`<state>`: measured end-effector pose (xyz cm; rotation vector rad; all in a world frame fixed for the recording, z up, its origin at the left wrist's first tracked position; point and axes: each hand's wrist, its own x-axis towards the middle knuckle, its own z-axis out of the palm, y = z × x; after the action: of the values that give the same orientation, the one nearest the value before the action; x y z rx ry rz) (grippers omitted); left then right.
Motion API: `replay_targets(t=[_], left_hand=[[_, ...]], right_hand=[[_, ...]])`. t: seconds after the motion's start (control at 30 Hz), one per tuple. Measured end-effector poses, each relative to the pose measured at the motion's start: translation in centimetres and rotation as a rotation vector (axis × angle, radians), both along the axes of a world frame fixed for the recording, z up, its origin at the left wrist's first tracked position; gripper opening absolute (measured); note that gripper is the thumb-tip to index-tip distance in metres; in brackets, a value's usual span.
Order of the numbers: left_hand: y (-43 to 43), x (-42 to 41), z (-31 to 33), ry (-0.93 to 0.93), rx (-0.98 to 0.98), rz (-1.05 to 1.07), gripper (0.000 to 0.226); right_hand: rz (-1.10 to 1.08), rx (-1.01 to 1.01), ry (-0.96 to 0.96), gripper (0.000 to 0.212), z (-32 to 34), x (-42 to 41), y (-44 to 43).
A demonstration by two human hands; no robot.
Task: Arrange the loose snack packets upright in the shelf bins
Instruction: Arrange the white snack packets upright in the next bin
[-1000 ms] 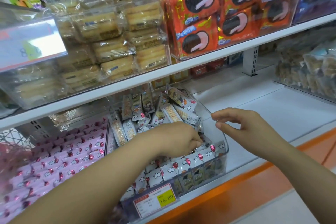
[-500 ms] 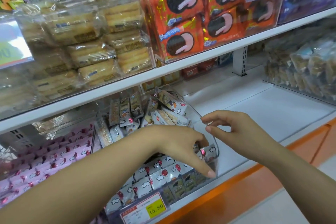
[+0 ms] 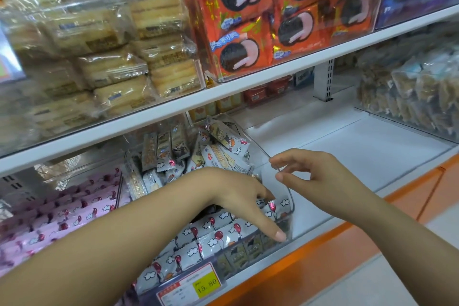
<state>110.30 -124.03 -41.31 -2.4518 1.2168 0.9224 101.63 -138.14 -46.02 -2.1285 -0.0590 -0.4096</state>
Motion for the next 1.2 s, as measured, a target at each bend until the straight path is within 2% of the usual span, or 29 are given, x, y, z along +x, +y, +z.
replay_targets(t=[0.2, 0.43, 0.7, 0.83, 0.93, 1.07, 1.2], left_hand=[[-0.5, -0.3, -0.3, -0.064, 0.078, -0.021, 0.096], [-1.3, 0.1, 0.0, 0.022, 0.139, 0.025, 0.094], [0.9, 0.4, -1.5, 0.123, -0.119, 0.137, 0.090], [1.8, 0.3, -1.9, 0.201, -0.238, 0.223, 0.079], [1.3, 0.4, -1.8, 0.209, -0.224, 0.244, 0.077], [0.1, 0.4, -1.8, 0.230, -0.138, 0.244, 0.088], [0.4, 0.3, -1.8, 0.260, -0.199, 0.287, 0.080]], right_hand=[[0.017, 0.003, 0.012, 0.024, 0.0, -0.2, 0.0], [0.022, 0.009, 0.001, 0.027, -0.1, -0.2, -0.1], [0.018, 0.011, 0.003, 0.027, 0.0, -0.1, 0.1], [0.012, 0.016, 0.004, 0.023, -0.1, -0.1, 0.1], [0.011, 0.016, 0.011, 0.023, -0.2, 0.0, 0.1], [0.006, 0.014, 0.021, 0.025, -0.1, -0.1, 0.2], [0.000, 0.016, 0.031, 0.026, -0.1, -0.2, 0.2]])
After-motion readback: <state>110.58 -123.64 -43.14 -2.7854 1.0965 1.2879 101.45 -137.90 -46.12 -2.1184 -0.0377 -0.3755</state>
